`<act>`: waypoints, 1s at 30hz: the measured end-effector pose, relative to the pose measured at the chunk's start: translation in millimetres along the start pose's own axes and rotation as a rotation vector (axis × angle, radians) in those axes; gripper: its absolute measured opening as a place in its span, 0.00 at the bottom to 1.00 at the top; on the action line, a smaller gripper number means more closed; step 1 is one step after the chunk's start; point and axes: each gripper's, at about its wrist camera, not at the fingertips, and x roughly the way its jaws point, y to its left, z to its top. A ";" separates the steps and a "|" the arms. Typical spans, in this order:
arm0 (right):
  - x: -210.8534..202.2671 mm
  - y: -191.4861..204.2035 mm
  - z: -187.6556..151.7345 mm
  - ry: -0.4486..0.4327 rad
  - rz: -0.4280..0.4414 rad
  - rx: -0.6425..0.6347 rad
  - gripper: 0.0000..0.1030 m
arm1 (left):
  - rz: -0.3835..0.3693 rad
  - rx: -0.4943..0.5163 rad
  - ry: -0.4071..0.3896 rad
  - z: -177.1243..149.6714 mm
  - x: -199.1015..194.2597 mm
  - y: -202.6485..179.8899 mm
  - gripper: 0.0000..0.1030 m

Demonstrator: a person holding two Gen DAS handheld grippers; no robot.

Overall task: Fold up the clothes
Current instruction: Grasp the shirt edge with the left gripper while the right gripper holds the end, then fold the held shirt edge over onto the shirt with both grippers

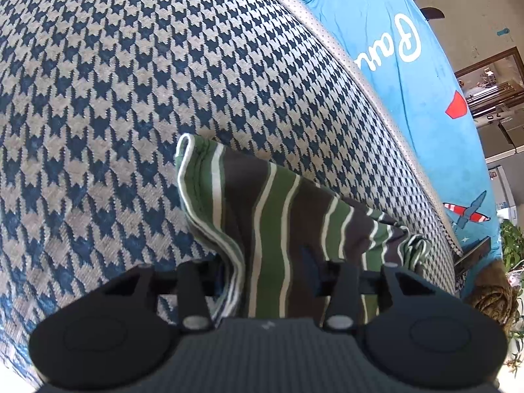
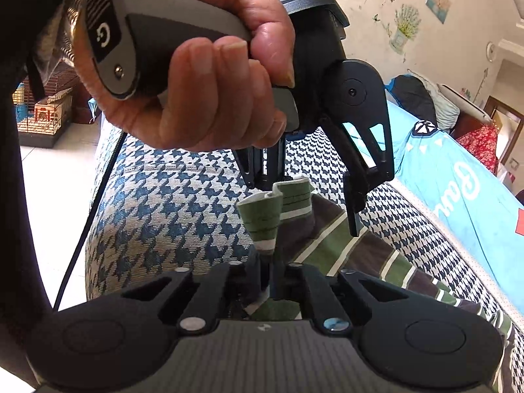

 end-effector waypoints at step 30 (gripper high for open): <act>-68.4 -52.8 4.5 -0.073 -0.166 0.105 0.03 | -0.163 0.017 -0.200 -9.3 0.4 -84.6 0.15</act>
